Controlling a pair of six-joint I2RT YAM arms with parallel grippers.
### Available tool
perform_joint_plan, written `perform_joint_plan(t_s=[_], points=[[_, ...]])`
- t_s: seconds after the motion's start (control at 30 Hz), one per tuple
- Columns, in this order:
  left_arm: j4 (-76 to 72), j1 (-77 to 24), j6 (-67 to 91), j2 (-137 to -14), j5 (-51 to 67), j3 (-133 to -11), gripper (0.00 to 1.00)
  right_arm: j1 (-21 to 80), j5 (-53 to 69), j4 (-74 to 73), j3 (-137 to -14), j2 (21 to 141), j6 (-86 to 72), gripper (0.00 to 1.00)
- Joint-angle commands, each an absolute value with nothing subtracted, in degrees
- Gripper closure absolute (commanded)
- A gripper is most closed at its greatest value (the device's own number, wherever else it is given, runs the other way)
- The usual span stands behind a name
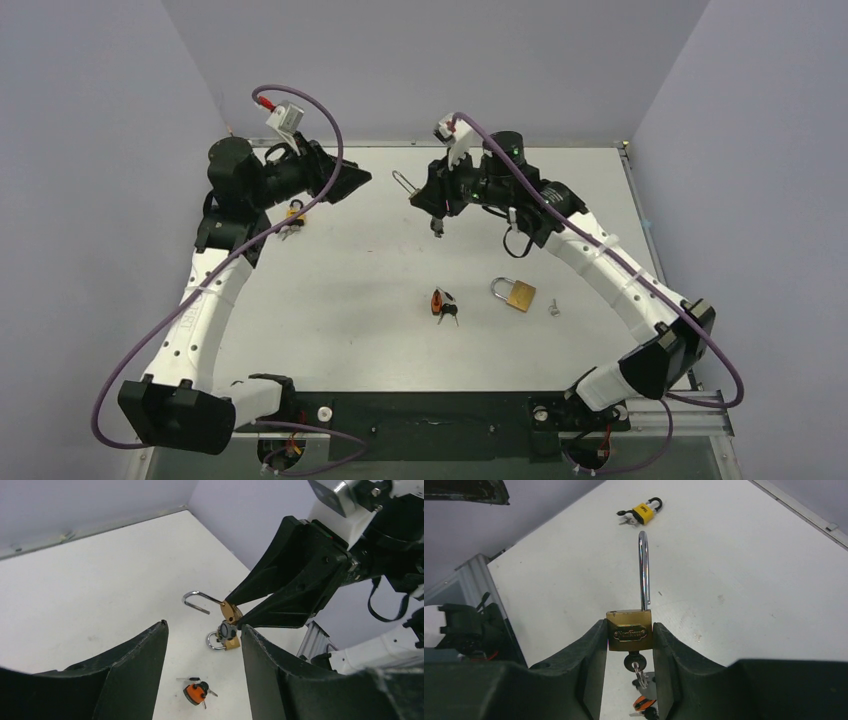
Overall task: Lock with the key
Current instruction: Pick up the lock from the center of the board, then lock the lock.
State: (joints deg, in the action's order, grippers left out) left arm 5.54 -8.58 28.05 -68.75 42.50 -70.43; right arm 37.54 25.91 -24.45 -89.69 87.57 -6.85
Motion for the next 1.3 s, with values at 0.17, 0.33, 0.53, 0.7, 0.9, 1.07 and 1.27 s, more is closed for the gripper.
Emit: perform_joint_plan(t_s=[0.17, 0.33, 0.53, 0.7, 0.9, 1.07, 1.27], points=[[6.0, -8.9, 20.6, -67.2, 66.7, -81.3, 0.47, 37.5, 39.7, -20.4, -84.0, 73.2, -13.9, 1.00], [-2.2, -10.8, 26.5, -67.6, 73.5, -80.4, 0.47, 37.8, 42.8, -19.0, -80.6, 67.2, -16.8, 1.00], [-6.8, -14.0, 30.8, -68.4, 76.0, -79.5, 0.47, 38.3, 44.2, -15.3, -76.7, 61.3, -20.8, 1.00], [-4.8, -15.8, 30.1, -69.2, 76.2, -80.1, 0.47, 39.0, 45.4, -14.4, -75.5, 59.6, -22.1, 1.00], [-2.5, -18.0, 28.8, -69.9, 75.8, -80.7, 0.49, 39.5, 46.2, -13.0, -75.6, 59.2, -23.0, 1.00], [-1.4, -19.4, 28.1, -70.7, 75.4, -81.3, 0.51, 39.9, 46.2, -12.6, -75.8, 59.9, -23.1, 1.00], [-0.3, -20.7, 27.2, -71.0, 74.9, -81.6, 0.56, 40.1, 46.0, -12.5, -75.8, 60.7, -23.0, 1.00]])
